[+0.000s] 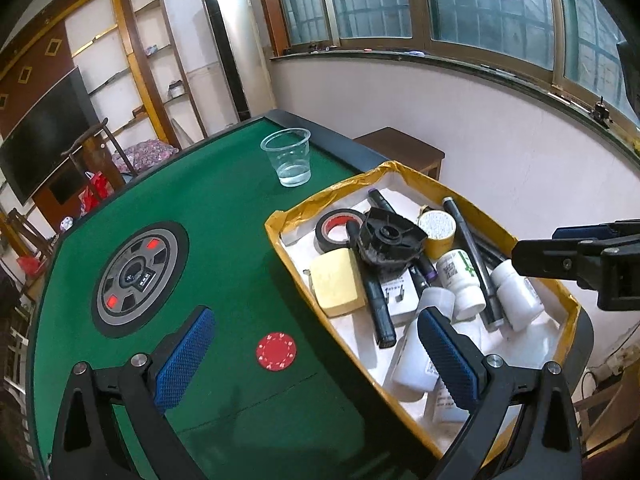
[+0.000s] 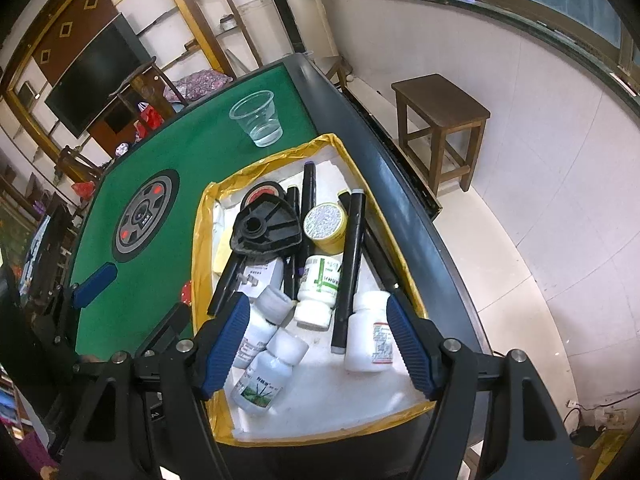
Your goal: Organize rigid objects
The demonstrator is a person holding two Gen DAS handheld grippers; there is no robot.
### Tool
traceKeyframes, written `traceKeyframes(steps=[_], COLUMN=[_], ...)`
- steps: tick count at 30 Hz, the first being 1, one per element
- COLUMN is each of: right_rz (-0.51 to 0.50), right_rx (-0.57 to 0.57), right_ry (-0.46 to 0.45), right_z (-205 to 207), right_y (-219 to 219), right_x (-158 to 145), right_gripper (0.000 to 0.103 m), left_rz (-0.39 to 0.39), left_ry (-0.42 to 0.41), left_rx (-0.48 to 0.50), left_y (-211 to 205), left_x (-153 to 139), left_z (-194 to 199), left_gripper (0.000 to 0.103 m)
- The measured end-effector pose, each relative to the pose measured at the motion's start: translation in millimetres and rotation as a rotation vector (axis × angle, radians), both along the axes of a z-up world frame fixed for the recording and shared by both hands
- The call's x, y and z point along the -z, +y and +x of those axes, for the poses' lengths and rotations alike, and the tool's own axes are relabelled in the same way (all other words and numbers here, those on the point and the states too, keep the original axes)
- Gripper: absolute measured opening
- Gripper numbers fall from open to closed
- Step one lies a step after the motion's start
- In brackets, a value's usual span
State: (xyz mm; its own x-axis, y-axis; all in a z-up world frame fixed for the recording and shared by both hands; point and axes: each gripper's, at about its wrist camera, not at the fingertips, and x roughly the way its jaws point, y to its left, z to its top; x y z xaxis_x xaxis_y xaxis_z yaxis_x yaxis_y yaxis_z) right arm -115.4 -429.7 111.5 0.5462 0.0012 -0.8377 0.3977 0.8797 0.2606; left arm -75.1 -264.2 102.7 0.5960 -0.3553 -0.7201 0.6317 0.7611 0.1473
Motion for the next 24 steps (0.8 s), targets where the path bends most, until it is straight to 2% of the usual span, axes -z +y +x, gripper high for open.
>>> traceKeyframes(steps=[15, 21, 24], right_rz=[-0.016, -0.014, -0.021], right_rx=[0.008, 0.017, 0.021], right_ry=[-0.015, -0.016, -0.019], right_z=[0.8, 3.3, 3.8], right_y=[25.5, 29.8, 32.7], right_x=[1.9, 1.2, 1.2], right_gripper=[0.073, 0.073, 0.073], left_rz=[0.032, 0.018, 0.043], left_ry=[0.005, 0.016, 0.002], left_rx=[0.009, 0.018, 0.009], left_y=[21.8, 28.0, 27.2], left_x=[1.7, 0.8, 1.7], left_z=[5.6, 10.3, 12.3], left_gripper=[0.102, 0.102, 0.102])
